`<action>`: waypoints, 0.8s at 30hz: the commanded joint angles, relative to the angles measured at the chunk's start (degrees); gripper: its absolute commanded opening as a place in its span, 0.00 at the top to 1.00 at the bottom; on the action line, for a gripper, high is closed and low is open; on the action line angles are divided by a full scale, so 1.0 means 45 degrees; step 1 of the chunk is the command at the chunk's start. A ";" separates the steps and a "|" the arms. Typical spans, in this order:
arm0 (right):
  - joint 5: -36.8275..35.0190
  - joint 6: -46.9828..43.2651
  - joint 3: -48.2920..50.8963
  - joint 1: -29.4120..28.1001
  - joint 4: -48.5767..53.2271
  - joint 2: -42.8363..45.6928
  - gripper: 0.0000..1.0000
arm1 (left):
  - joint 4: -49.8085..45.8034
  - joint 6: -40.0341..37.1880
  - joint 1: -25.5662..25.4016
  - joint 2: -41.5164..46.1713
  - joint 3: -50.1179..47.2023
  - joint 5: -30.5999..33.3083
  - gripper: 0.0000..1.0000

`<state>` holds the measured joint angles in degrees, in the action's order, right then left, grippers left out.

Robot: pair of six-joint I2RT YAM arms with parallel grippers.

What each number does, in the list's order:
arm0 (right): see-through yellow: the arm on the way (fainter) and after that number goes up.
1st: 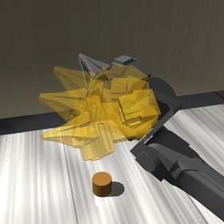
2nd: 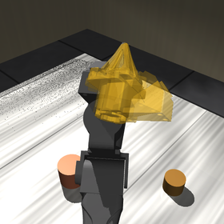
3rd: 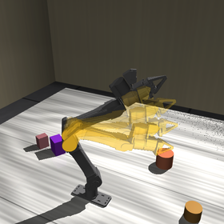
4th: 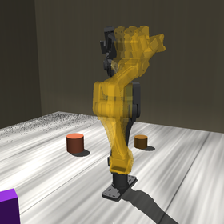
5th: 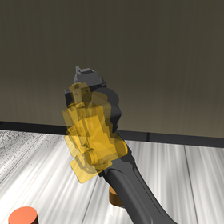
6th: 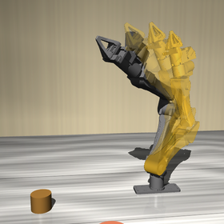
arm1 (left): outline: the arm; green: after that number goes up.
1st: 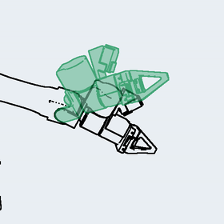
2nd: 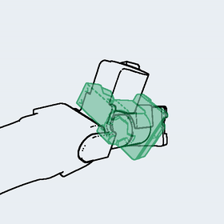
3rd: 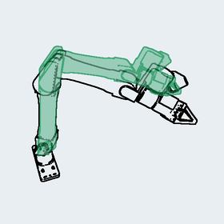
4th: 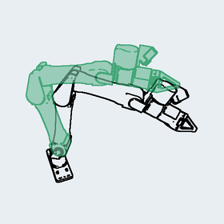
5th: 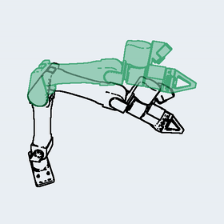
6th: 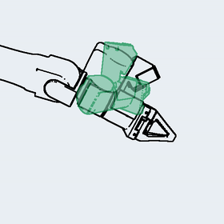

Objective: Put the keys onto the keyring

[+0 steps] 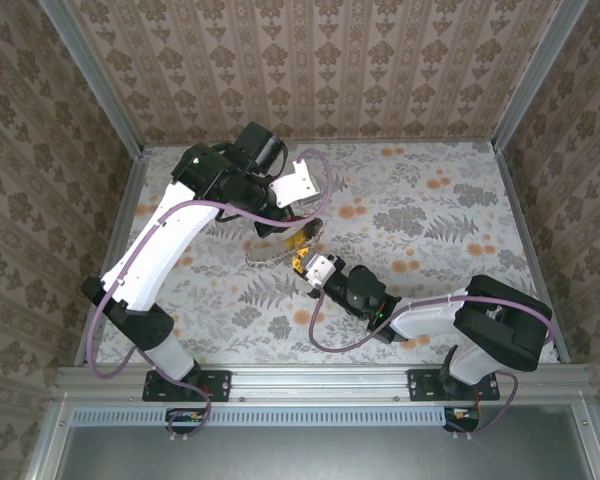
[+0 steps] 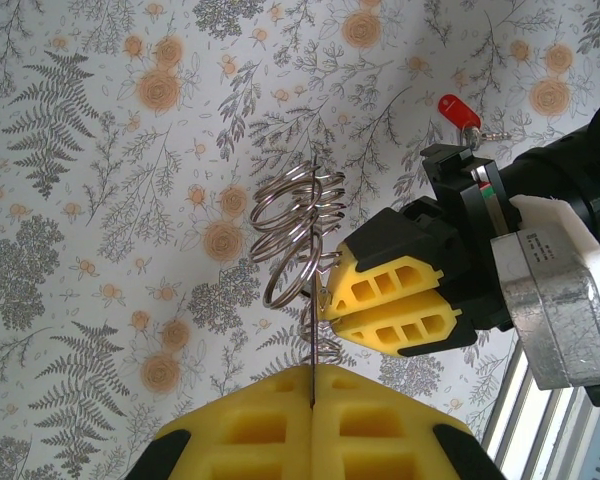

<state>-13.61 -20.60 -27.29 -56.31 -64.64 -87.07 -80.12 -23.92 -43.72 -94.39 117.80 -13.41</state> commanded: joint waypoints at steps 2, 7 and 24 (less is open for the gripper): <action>-0.0479 0.0280 -0.0313 -0.0064 -0.0693 -0.0164 0.84 | 0.0240 0.0260 -0.0125 0.0466 0.0202 0.0089 1.00; -0.0609 0.0247 -0.0355 -0.0070 -0.0693 -0.0251 0.86 | 0.0255 0.0292 -0.0128 0.0499 0.0160 0.0127 1.00; -0.0832 0.0221 -0.0633 -0.0065 -0.1133 -0.0622 0.87 | 0.0313 0.0329 -0.0142 0.0518 0.0131 0.0187 1.00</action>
<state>-15.90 -20.60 -28.49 -56.29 -66.85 -89.08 -79.44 -23.53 -43.94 -94.00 117.80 -12.53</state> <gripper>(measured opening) 0.133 0.043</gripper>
